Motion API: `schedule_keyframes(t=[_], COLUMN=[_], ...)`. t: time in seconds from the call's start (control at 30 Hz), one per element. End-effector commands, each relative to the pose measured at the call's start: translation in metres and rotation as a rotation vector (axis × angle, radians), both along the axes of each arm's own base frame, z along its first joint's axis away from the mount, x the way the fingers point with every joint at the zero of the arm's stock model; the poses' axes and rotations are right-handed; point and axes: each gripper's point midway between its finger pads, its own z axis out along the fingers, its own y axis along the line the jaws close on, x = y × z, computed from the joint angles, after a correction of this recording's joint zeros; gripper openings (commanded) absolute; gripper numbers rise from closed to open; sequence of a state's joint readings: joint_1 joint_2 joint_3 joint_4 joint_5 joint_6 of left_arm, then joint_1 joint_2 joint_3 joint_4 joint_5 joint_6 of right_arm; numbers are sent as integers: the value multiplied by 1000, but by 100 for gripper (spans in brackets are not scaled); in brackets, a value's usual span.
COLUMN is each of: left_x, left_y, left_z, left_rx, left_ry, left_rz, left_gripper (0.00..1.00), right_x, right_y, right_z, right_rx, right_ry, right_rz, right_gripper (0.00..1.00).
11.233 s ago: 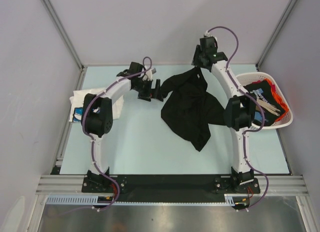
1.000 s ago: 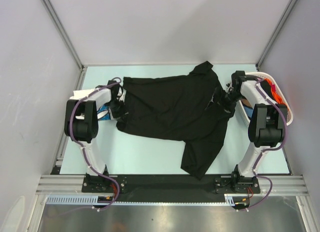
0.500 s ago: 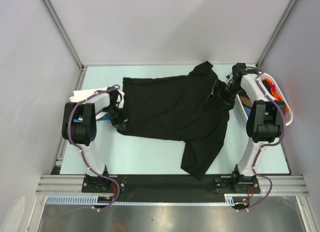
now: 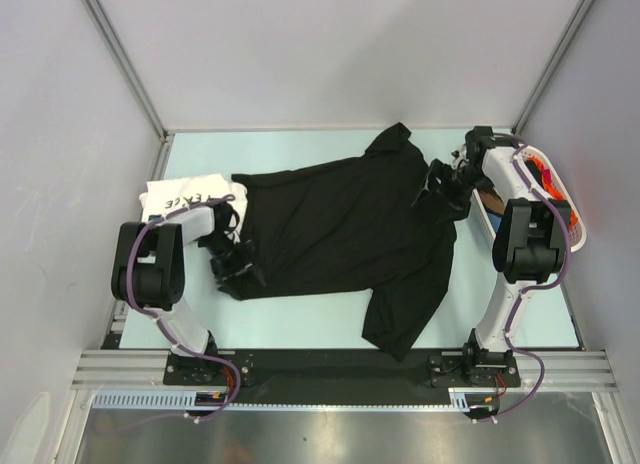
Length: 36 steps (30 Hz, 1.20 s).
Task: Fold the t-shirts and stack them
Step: Flatten the tshirt out, then fold the tshirt
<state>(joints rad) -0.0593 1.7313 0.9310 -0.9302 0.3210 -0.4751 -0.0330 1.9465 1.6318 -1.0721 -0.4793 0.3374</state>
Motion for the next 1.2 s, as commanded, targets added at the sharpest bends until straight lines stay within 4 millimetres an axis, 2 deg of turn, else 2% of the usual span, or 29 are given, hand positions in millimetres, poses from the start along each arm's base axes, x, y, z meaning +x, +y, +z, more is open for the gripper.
schedule_keyframes(t=[0.0, 0.03, 0.1, 0.13, 0.2, 0.23, 0.3, 0.33, 0.4, 0.43, 0.47, 0.5, 0.53, 0.57, 0.6, 0.63, 0.67, 0.7, 0.8, 0.93, 1.0, 1.17], left_x=[32, 59, 86, 110, 133, 154, 175, 194, 215, 235, 246, 265, 277, 288, 303, 313, 319, 330, 338, 338, 335, 329], left_y=[19, 12, 2, -7, -15, -21, -26, -30, -32, -35, -37, -39, -41, -44, -48, -49, -50, -51, -51, -49, -48, -40], left_z=[32, 60, 87, 112, 133, 148, 157, 159, 155, 153, 154, 173, 158, 161, 184, 167, 167, 166, 162, 147, 141, 128], left_rx=[136, 128, 96, 72, 50, 31, 16, 6, 16, 16, 10, 4, 7, -7, -17, -15, -12, -15, -24, -20, -23, -11], left_ry=[-171, -283, -395, -502, -594, -681, -733, -752, -755, -748, -754, -802, -773, -784, -838, -806, -808, -813, -817, -797, -788, -758], left_rz=[-88, -84, -57, -42, -4, 9, 39, 44, 35, 32, 24, 29, 27, 24, 20, 13, 8, 4, 1, -6, -19, -25], left_gripper=[99, 100, 99, 100, 100, 100, 100, 100, 100, 100, 100, 100, 100, 100, 100, 100, 100, 100, 99, 100, 99, 100], right_x=[24, 31, 43, 47, 64, 72, 97, 113, 136, 148, 172, 180, 190, 212, 219, 228, 236, 245, 256, 264, 268, 282], right_y=[-4, -6, -8, -8, -6, -4, 0, 3, 6, 11, 13, 15, 16, 32, 35, 37, 39, 42, 47, 51, 55, 53], right_z=[40, 45, 51, 52, 53, 51, 53, 49, 49, 20, 44, 37, 37, 39, 38, 40, 27, 28, 11, -12, -21, -28], right_rx=[-15, -28, -34, -36, -19, -6, 19, 21, 23, 28, 29, 29, 36, 49, 62, 71, 88, 120, 141, 107, 111, 54], right_ry=[-162, -198, -250, -261, -313, -324, -397, -410, -444, -396, -476, -460, -472, -525, -530, -552, -543, -567, -583, -572, -572, -617], right_rz=[2, -8, -14, -24, -31, -34, -47, -47, -48, -38, -31, -23, -13, 18, 11, 3, -12, -39, -66, -81, -87, -125], right_gripper=[90, 90, 90, 90, 90, 89, 89, 89, 89, 88, 88, 87, 88, 87, 87, 87, 87, 87, 86, 84, 78, 75])
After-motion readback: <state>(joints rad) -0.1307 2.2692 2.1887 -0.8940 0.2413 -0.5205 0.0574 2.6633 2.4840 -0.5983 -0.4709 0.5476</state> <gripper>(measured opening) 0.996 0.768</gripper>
